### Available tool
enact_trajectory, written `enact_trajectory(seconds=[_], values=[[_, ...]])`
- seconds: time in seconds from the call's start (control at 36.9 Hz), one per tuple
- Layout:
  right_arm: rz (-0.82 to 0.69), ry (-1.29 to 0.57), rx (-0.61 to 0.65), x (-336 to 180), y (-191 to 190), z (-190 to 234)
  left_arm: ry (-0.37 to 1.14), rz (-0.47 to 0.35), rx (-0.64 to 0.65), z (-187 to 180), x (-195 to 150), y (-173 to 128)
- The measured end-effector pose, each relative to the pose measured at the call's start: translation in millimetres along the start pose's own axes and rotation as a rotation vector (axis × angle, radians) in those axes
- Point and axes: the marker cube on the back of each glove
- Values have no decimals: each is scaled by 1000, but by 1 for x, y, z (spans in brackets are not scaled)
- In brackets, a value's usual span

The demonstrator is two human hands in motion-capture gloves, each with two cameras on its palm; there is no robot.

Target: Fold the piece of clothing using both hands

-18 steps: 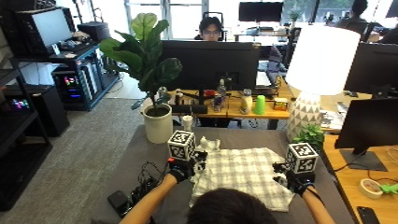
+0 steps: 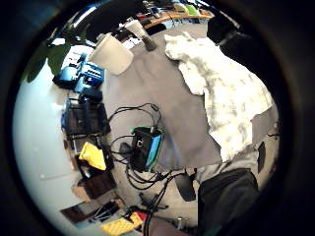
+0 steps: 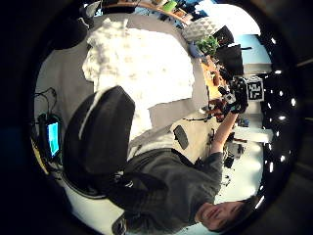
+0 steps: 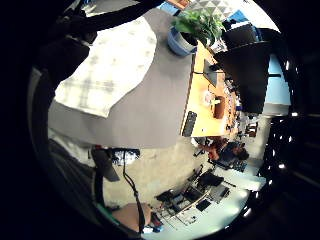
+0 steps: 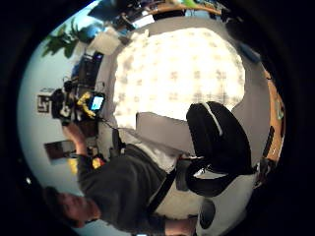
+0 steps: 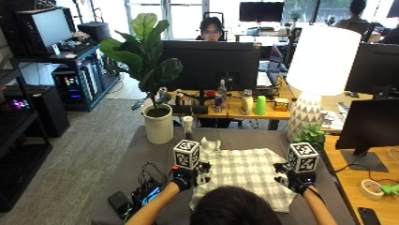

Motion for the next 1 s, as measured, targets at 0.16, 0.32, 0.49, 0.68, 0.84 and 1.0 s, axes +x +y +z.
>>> enact_trajectory(seconds=[0.16, 0.32, 0.49, 0.68, 0.84, 1.0], values=[[4, -17, -10, 1, -5, 13, -13, 135, -203, 85, 26, 2], [-5, -22, -51, -1, -6, 32, -118, 177, -312, 169, 44, 5], [-16, 0, -107, -3, -5, 52, -83, 155, -183, 207, 44, -8], [-21, 3, -162, -2, -12, 79, -141, 110, 83, 199, 24, -45], [-57, 48, -249, -13, -15, 105, -137, 74, 174, 183, 20, -71], [-65, 85, -314, -27, -18, 135, -126, 38, 260, 161, 17, -87]])
